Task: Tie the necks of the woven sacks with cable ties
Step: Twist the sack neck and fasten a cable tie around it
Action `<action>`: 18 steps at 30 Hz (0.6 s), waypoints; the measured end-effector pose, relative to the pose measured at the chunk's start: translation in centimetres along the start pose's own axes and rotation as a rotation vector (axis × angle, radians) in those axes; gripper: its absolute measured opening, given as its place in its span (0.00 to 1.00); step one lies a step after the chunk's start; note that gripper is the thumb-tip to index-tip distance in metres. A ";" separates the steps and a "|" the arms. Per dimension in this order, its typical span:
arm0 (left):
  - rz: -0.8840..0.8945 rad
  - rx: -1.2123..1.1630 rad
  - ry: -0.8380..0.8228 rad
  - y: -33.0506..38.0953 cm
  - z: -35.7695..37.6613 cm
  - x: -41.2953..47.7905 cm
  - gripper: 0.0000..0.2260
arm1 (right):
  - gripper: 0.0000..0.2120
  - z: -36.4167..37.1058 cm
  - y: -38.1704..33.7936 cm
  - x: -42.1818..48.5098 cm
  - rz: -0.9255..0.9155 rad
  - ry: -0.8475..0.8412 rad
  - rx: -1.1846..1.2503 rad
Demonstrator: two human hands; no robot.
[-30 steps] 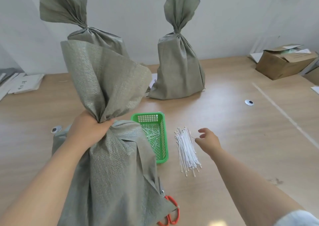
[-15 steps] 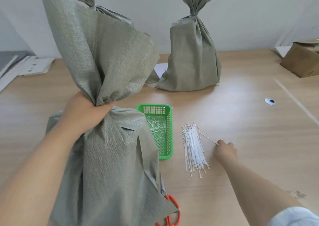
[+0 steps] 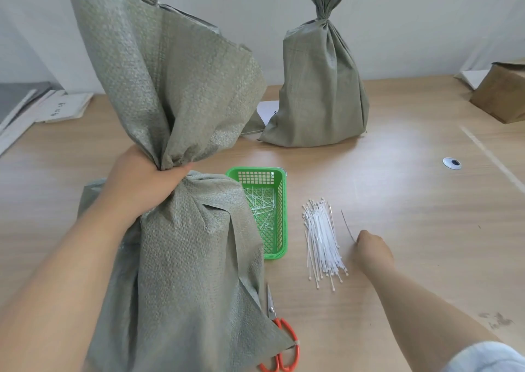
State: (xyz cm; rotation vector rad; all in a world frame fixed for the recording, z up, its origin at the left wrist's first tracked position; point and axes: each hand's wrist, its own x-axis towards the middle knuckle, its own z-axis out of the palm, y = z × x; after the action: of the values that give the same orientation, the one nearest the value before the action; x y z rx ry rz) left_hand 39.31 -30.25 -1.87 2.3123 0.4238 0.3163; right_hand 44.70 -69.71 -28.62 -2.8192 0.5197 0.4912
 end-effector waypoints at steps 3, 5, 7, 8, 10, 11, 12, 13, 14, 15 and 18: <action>-0.009 -0.004 -0.018 0.0 0.0 -0.1 0.21 | 0.09 -0.8 -0.2 -0.3 0.000 0.029 0.016; -0.023 -0.007 -0.037 0.1 -0.1 -0.2 0.21 | 0.10 -1.9 -0.6 -0.5 -0.025 0.075 0.057; -0.031 -0.018 -0.059 0.1 -0.2 -0.4 0.17 | 0.09 -3.4 -1.3 -0.9 -0.056 0.138 0.111; -0.035 -0.030 -0.069 0.3 -0.3 -0.5 0.14 | 0.08 -4.1 -1.7 -1.2 -0.072 0.172 0.147; -0.046 -0.075 -0.072 0.3 -0.4 -0.8 0.05 | 0.07 -5.7 -2.8 -1.8 -0.114 0.239 0.231; -0.055 -0.100 -0.082 0.1 -0.6 -0.9 0.04 | 0.07 -6.5 -3.3 -2.2 -0.137 0.269 0.276; -0.049 -0.121 -0.098 0.1 -0.7 -1.1 0.05 | 0.07 -7.2 -4.0 -2.6 -0.160 0.293 0.324; -0.042 -0.138 -0.112 -0.1 -0.7 -1.1 0.07 | 0.06 -8.0 -4.7 -3.2 -0.185 0.309 0.374; -0.036 -0.158 -0.116 -0.3 -0.9 -1.2 0.07 | 0.06 -8.7 -5.5 -3.8 -0.211 0.317 0.424; -0.033 -0.175 -0.102 -0.4 -1.1 -1.3 0.06 | 0.06 -9.5 -6.4 -4.5 -0.239 0.321 0.469; -0.053 -0.295 -0.054 -0.2 -1.7 -1.8 0.08 | 0.06 -11.5 -9.3 -7.3 -0.316 0.331 0.591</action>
State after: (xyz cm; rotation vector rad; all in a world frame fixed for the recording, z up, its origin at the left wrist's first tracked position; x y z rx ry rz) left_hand 37.02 -29.73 -1.06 2.0135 0.3834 0.2704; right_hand 45.09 -62.26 -13.91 -2.3385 0.2139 -0.1748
